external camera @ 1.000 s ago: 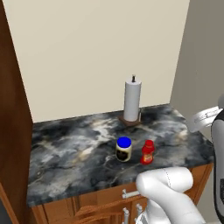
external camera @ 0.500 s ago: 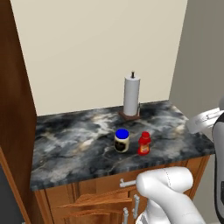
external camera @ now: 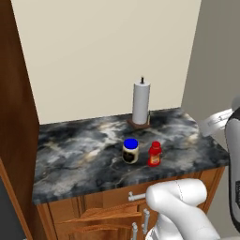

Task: Place the ketchup and mayonnaise from the counter to the top shelf of the fridge. If the existing items in the fridge are on the top shelf, move them to other shelves.

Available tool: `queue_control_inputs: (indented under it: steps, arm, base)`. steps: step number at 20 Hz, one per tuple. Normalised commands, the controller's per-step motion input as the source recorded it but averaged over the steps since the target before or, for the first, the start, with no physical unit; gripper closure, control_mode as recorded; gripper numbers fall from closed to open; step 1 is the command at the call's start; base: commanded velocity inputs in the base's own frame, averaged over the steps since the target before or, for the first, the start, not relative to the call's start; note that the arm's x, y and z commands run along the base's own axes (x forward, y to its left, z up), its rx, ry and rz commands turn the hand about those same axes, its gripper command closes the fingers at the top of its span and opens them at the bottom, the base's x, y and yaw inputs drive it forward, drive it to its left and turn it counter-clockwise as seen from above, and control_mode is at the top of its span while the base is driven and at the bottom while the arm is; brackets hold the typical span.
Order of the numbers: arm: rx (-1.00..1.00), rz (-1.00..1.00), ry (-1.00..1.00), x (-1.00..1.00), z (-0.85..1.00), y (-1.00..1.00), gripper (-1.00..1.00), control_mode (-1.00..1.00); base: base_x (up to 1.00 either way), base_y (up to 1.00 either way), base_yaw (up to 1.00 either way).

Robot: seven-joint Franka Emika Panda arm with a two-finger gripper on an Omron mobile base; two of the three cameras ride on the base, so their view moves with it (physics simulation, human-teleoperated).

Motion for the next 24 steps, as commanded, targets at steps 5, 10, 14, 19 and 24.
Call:
queue_control_inputs:
  steps: [5,10,14,19,24]
  arm:
    - [0.0,0.13,0.05,0.54,-0.26,-0.16,-1.0,-1.0]
    - [0.0,0.19,0.11,0.49,-0.48,0.0,-1.0,-1.0]
    - [0.0,0.19,0.08,0.55,-0.48,-0.04,-1.0,-1.0]
    - [0.02,0.23,0.07,0.6,-0.42,-0.19,-1.0,-1.0]
    - [0.0,0.31,0.06,0.6,-0.37,-0.17,-1.0,-1.0]
  base:
    - [0.0,0.0,0.0]
    - [0.0,0.0,0.0]
    - [0.0,0.0,0.0]
    - [0.0,0.0,0.0]
    - [0.0,0.0,0.0]
